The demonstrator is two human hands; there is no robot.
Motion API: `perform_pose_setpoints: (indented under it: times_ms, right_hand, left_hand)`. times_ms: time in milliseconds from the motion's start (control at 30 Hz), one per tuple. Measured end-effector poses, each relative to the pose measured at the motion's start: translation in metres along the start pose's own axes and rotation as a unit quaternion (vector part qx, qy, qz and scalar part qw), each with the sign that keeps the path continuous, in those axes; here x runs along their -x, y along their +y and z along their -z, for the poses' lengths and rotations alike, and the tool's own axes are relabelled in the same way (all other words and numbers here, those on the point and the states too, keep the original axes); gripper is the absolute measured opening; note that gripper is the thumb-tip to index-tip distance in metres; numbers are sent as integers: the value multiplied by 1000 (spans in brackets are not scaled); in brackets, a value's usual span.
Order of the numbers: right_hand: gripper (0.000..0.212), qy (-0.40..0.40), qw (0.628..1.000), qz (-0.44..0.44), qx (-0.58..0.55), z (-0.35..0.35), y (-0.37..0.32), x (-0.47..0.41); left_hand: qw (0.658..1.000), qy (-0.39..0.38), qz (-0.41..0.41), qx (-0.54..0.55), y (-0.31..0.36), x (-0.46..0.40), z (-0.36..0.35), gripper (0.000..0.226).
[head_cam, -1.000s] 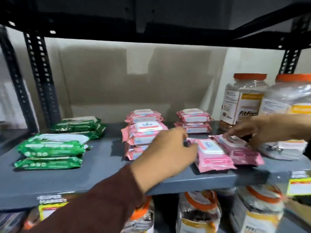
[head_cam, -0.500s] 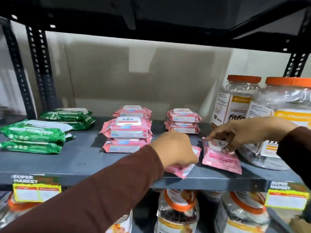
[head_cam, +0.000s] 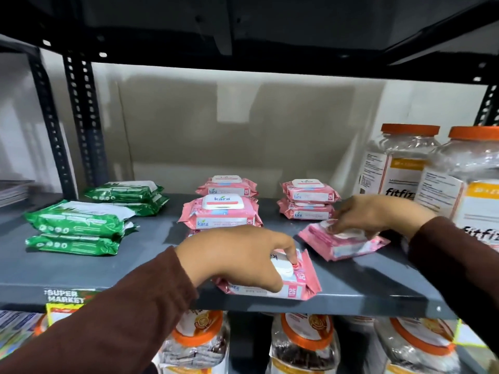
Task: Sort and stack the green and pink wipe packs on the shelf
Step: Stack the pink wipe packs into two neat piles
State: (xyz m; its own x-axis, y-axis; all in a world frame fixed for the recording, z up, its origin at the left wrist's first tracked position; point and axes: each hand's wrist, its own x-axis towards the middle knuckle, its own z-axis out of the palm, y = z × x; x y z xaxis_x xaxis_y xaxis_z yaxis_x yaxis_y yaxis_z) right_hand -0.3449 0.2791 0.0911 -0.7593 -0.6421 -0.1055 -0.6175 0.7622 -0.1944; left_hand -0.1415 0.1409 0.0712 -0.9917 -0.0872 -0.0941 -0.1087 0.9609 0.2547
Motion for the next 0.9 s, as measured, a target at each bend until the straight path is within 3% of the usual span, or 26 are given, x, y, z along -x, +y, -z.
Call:
perform_pose_setpoints:
  times_ms: [67,133,200,267,333,400,467,533,600,733,800,900]
  right_hand:
    - [39,45,999,4,9,-9,-13,-3]
    - [51,74,997,3,36,-16,-19,-6]
    - [45,55,998,1,-21,-17,-13,-5]
    - [46,55,987,-15,-147,-11,2,-4]
    - [53,107,967,-25,-231,-7,26,-2]
    - [55,131,955,0,-265,-10,46,5]
    - [54,73,948,57,-303,-18,57,12]
    - [41,3,939,96,-330,-29,53,19]
    - [44,20,954,104,-279,-38,52,14]
    - [44,110,977,116,-143,-41,47,18]
    - [37,188,969,130,-89,-45,42,22]
    - [28,246,953,148,-95,-52,42,21]
  left_hand:
    - [1000,-5,1,-19,-4,1,3,43]
    - [999,-10,-11,-48,-1,3,7,45]
    - [999,13,-25,-32,4,-2,11,44]
    - [992,78,-28,95,5,-18,16,30]
    - [961,150,-2,232,7,-41,17,22]
    - [933,138,34,329,11,-59,17,31]
    - [916,98,34,388,15,-74,13,34]
    - [926,94,22,365,14,-91,9,30]
    - [943,98,21,318,15,-104,9,27]
    - [935,70,30,345,20,-118,11,36]
    - [940,74,12,332,20,-127,11,38]
    - [937,103,-5,335,26,-127,11,26]
